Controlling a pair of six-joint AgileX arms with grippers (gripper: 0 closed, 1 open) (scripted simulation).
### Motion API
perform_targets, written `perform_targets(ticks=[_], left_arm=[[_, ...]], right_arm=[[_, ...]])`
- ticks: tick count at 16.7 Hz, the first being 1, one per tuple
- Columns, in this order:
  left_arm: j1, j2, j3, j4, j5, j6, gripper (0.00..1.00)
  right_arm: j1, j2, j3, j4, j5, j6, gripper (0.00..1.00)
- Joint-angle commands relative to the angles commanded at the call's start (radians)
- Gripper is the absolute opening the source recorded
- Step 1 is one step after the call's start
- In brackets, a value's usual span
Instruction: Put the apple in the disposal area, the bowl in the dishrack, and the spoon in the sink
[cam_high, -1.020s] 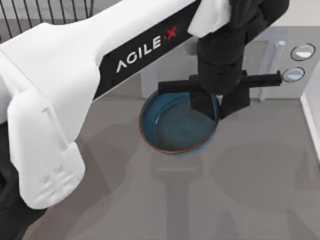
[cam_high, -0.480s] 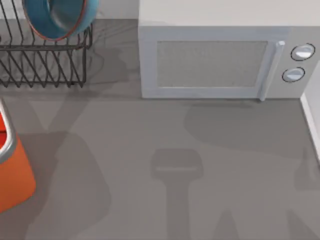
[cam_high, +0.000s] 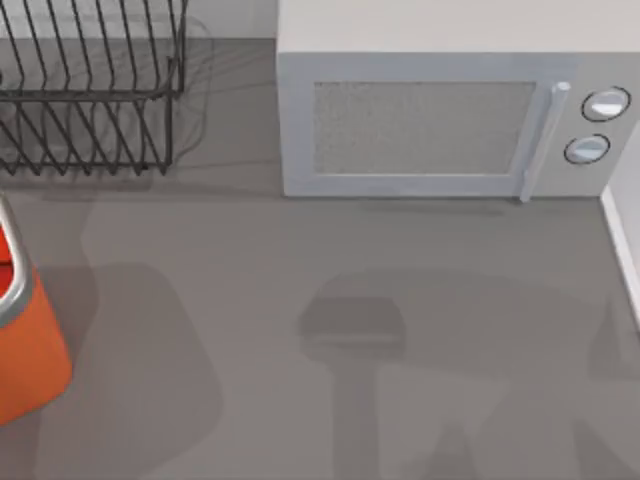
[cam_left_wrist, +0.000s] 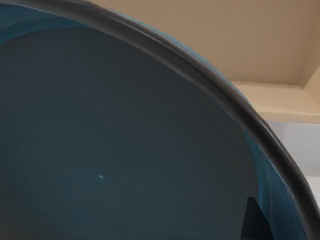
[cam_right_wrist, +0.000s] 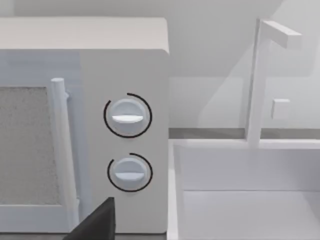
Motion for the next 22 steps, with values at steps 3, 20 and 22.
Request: perform_targets(ticks=[3, 20, 22], left_arm=[[0.087, -0.106, -0.105, 0.101, 0.014, 0.072, 0.0], [0.046, 0.35, -0.185, 0.663, -0.028, 0.089, 0.0], [0.03, 0.473, -0.214, 0.831, -0.043, 0.088, 0.0]], right_arm=[[0.0, 0.0, 0.0, 0.0, 0.0, 0.0, 1.0], [0.0, 0.0, 0.0, 0.0, 0.0, 0.0, 1.0], [0.0, 0.0, 0.0, 0.0, 0.0, 0.0, 1.0]])
